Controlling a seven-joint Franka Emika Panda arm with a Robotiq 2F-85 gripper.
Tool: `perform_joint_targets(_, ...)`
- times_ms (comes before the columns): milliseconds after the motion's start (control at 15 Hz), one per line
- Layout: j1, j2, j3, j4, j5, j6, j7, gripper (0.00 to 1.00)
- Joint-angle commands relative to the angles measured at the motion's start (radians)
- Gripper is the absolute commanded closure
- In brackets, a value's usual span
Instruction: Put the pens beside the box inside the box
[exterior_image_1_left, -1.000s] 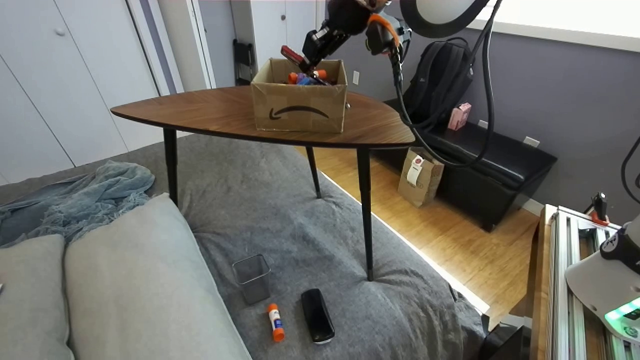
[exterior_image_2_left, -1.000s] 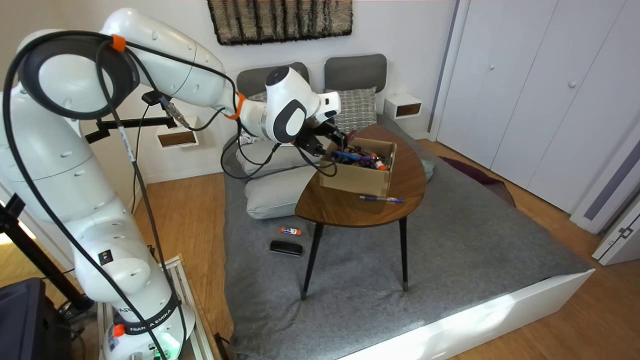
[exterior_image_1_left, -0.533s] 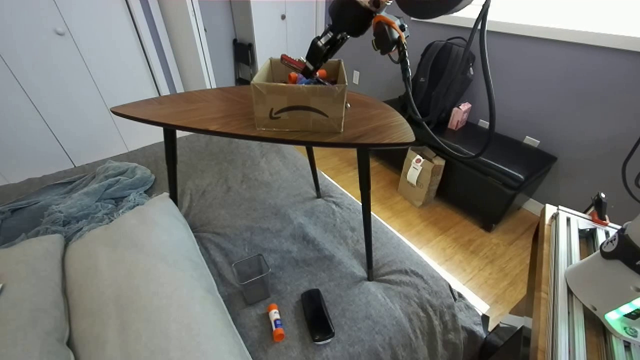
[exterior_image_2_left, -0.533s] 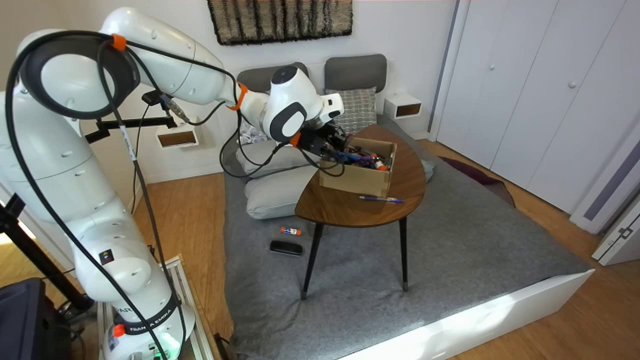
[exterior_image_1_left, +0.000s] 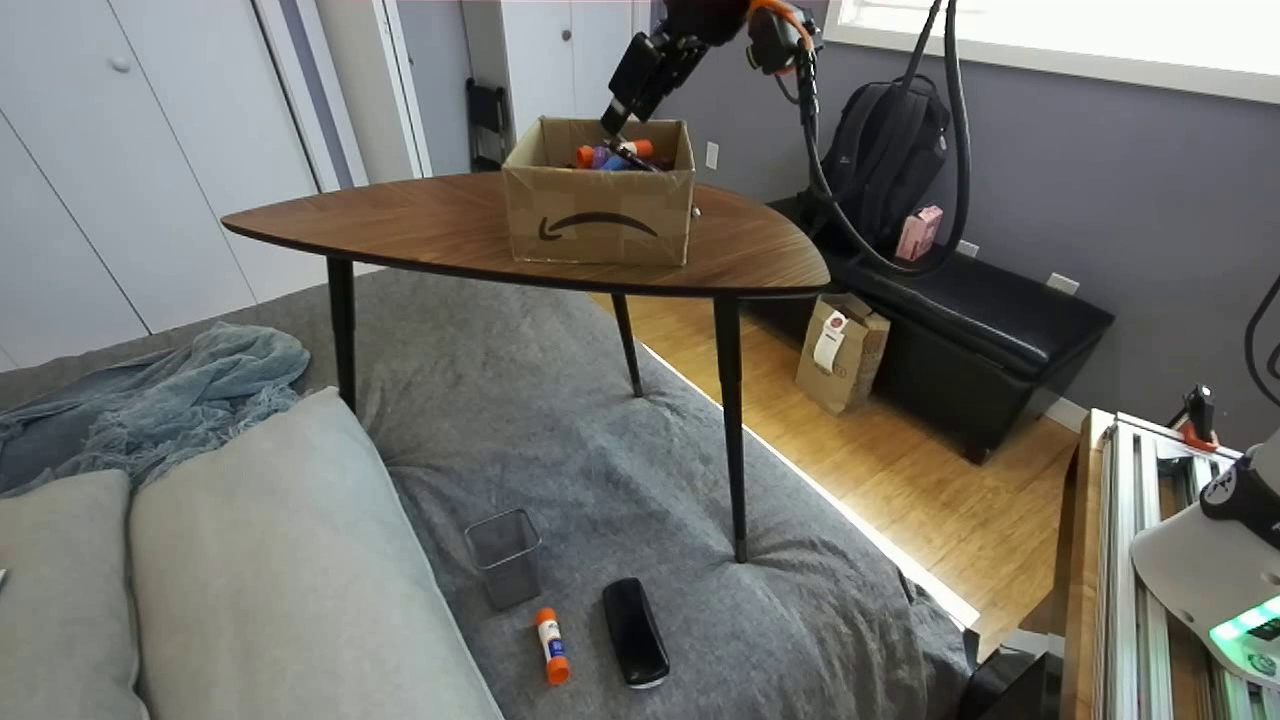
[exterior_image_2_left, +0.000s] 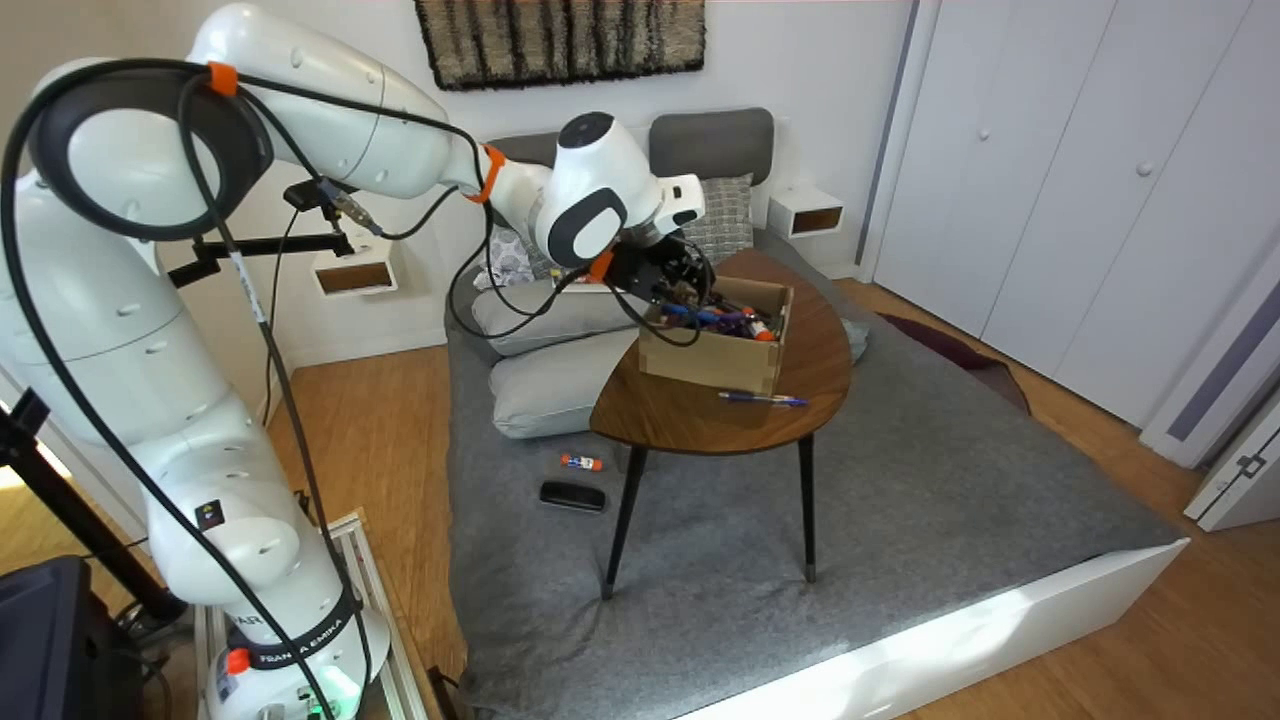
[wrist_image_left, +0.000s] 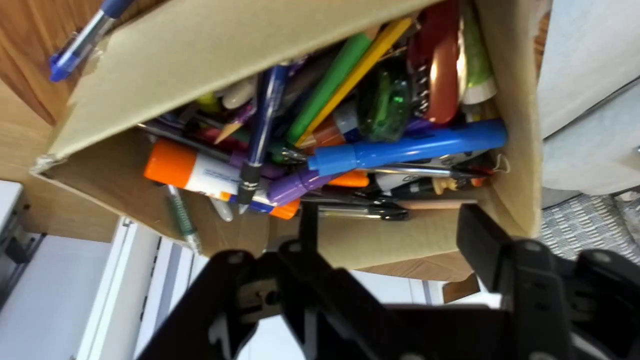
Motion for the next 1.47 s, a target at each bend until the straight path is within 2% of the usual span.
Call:
perform_joint_targets(0,-0.052,-0.031,-0.027,0.02,-0.204,-0.089,0.254,0.01)
perform_joint_targets(267,-0.117,-0.046,-0.046,0.043,-0.458,-0.196,0.548,0.0)
perform_joint_targets(467,-0.15,-0.048,-0.036,0.058,-0.539,-0.321,0.7,0.0)
perform_joint_targets(667,-0.155,-0.035,-0.042,0.049,-0.496,-0.35,0.733,0.0)
perform_joint_targets(933,-0.157,-0.025,-0.054,0.018,-0.416,-0.328,0.699,0.0)
perform_joint_targets(1400,-0.169,0.039,-0.085,-0.006,-0.355,-0.273,0.707,0.01)
